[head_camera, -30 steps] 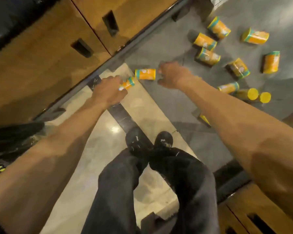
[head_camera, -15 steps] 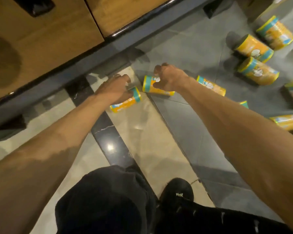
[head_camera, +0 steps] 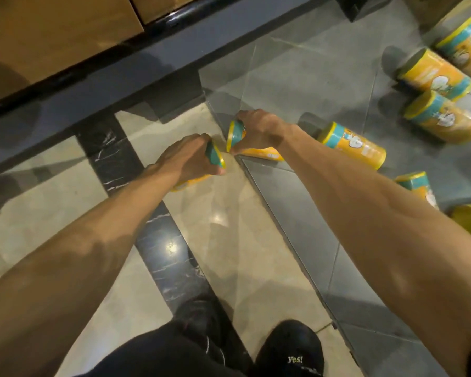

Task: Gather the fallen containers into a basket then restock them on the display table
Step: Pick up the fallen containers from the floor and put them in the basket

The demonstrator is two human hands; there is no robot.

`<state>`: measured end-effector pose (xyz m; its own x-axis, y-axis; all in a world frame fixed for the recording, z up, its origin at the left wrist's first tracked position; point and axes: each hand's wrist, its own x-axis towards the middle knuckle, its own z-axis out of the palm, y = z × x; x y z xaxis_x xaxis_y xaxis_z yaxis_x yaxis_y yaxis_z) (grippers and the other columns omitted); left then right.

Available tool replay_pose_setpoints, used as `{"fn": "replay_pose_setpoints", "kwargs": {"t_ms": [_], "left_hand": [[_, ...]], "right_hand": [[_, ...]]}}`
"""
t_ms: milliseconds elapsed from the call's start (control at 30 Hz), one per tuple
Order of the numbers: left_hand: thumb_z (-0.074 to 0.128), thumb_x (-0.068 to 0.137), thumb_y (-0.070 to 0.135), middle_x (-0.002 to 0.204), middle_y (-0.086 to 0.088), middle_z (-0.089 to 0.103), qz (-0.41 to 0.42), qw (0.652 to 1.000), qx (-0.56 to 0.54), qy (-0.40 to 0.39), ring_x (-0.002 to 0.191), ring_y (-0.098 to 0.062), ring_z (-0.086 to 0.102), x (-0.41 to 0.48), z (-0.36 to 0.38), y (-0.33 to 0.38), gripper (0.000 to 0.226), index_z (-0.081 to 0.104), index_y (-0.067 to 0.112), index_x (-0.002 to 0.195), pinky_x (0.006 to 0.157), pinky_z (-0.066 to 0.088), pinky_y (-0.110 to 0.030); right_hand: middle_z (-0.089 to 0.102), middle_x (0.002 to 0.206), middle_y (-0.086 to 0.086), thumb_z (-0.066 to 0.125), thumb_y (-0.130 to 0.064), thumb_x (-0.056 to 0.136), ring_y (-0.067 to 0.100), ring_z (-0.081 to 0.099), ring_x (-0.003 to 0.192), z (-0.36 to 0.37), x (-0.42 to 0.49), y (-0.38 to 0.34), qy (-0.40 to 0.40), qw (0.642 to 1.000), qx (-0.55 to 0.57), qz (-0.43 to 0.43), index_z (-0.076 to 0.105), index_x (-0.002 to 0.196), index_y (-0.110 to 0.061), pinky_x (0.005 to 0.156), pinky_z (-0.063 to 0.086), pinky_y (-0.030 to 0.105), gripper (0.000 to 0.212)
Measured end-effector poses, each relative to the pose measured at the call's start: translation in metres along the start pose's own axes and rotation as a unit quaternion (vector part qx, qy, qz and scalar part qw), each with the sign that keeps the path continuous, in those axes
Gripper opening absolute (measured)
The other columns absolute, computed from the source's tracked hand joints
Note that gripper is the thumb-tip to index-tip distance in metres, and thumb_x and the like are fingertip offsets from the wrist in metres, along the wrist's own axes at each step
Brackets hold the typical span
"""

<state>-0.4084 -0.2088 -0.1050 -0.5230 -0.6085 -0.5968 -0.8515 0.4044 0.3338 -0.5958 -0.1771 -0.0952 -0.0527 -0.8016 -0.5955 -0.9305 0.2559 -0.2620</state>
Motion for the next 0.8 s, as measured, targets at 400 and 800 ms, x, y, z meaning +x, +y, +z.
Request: {"fn": "replay_pose_setpoints", "kwargs": {"t_ms": [400, 800], "left_hand": [[0.084, 0.064, 0.048, 0.109, -0.009, 0.062, -0.039, 0.993, -0.088, 0.066, 0.103, -0.029, 0.058, -0.062, -0.030, 0.006, 0.057, 0.064, 0.015, 0.106, 0.075, 0.040, -0.030], [0.078, 0.055, 0.055, 0.111, -0.002, 0.063, -0.107, 0.954, -0.246, 0.134, 0.103, -0.019, 0.061, -0.288, -0.188, 0.125, 0.067, 0.063, 0.022, 0.112, 0.083, 0.048, -0.028]], "right_hand": [[0.059, 0.121, 0.008, 0.083, -0.055, 0.067, 0.029, 0.055, 0.109, -0.021, -0.066, 0.004, 0.086, 0.988, 0.116, 0.060, 0.050, 0.134, -0.018, 0.086, 0.044, 0.034, 0.083], [0.061, 0.113, 0.009, 0.084, -0.054, 0.057, 0.028, 0.058, 0.104, -0.199, -0.311, -0.045, 0.106, 0.950, 0.264, 0.127, 0.050, 0.126, -0.015, 0.084, 0.048, 0.039, 0.087]]}}
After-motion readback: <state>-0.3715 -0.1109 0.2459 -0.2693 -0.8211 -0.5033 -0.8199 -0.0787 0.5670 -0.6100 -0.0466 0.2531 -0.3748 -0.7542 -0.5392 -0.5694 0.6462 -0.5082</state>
